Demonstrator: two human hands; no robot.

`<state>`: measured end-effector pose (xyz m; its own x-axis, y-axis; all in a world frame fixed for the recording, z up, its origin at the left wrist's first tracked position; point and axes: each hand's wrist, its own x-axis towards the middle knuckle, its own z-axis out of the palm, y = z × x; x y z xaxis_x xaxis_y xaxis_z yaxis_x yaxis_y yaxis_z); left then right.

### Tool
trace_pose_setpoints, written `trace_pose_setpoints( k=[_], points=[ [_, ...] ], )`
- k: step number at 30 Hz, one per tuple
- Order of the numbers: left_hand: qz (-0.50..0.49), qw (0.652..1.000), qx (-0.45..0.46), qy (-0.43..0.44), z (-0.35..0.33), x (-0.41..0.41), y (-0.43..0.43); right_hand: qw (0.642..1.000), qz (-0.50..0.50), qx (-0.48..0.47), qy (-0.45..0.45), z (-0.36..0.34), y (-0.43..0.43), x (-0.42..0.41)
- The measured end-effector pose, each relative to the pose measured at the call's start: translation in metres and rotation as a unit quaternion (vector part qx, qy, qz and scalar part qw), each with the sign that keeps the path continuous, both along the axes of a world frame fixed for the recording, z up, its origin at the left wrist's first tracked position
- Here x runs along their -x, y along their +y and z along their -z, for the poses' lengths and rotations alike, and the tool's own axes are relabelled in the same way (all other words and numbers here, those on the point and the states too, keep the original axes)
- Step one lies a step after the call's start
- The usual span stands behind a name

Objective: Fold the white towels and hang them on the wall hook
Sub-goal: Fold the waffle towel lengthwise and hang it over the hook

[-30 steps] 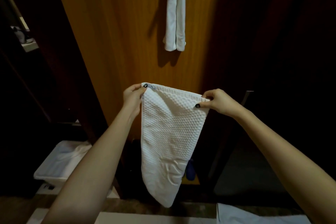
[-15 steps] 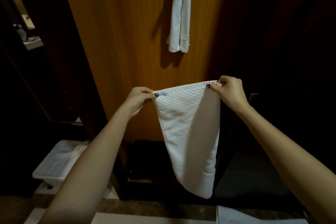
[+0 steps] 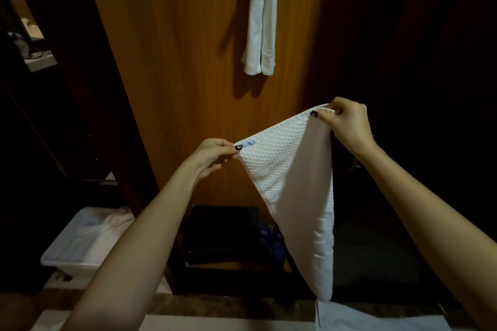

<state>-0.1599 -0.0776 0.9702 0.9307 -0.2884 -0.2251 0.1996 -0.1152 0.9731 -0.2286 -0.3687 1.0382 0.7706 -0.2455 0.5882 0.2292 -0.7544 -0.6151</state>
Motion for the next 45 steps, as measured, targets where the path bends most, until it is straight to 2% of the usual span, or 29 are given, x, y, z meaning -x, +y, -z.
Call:
trace_pose_setpoints(
  k=[4, 7, 10, 12, 15, 21, 25, 29, 33, 36, 39, 41, 43, 45],
  points=[
    [-0.046, 0.997, 0.006, -0.057, -0.006, -0.002, -0.007, 0.999, -0.015, 0.014, 0.028, -0.004, -0.012, 0.005],
    [-0.078, 0.984, -0.026, -0.157, -0.017, -0.007, -0.011, 0.997, -0.007, 0.047, 0.062, -0.002, -0.016, 0.006],
    [-0.065, 0.974, -0.02, -0.218, -0.028, -0.011, -0.011, 0.993, 0.004, 0.09, 0.08, 0.0, -0.019, 0.007],
    [-0.044, 0.97, -0.028, -0.238, -0.037, -0.014, -0.012, 0.993, -0.009, 0.084, 0.079, -0.001, -0.018, 0.009],
    [-0.053, 0.942, -0.093, -0.319, -0.055, -0.017, -0.008, 0.99, -0.057, 0.075, 0.102, -0.014, -0.014, 0.013],
    [-0.1, 0.899, -0.092, -0.417, -0.092, -0.014, 0.014, 0.976, -0.1, 0.177, 0.085, -0.047, 0.001, 0.016],
    [-0.12, 0.862, -0.078, -0.486, -0.115, -0.01, 0.029, 0.981, -0.127, 0.134, 0.051, -0.066, 0.008, 0.017],
    [-0.117, 0.863, -0.125, -0.476, -0.118, -0.012, 0.044, 0.98, -0.166, 0.07, 0.086, -0.065, 0.025, 0.01],
    [-0.165, 0.87, -0.196, -0.421, -0.095, -0.014, 0.058, 0.954, -0.238, 0.071, 0.165, -0.054, 0.048, 0.013],
    [-0.188, 0.866, -0.227, -0.403, -0.074, -0.009, 0.063, 0.952, -0.221, 0.071, 0.199, -0.039, 0.063, 0.013],
    [-0.208, 0.861, -0.233, -0.401, -0.064, -0.003, 0.061, 0.962, -0.196, -0.012, 0.19, -0.028, 0.077, 0.016],
    [-0.21, 0.861, -0.225, -0.405, -0.061, 0.002, 0.056, 0.952, -0.207, -0.063, 0.217, -0.03, 0.085, 0.02],
    [-0.206, 0.866, -0.209, -0.404, -0.062, 0.008, 0.05, 0.932, -0.244, -0.063, 0.263, -0.036, 0.093, 0.027],
    [-0.197, 0.876, -0.175, -0.404, -0.063, 0.013, 0.042, 0.922, -0.265, -0.023, 0.281, -0.039, 0.103, 0.033]
  ],
)
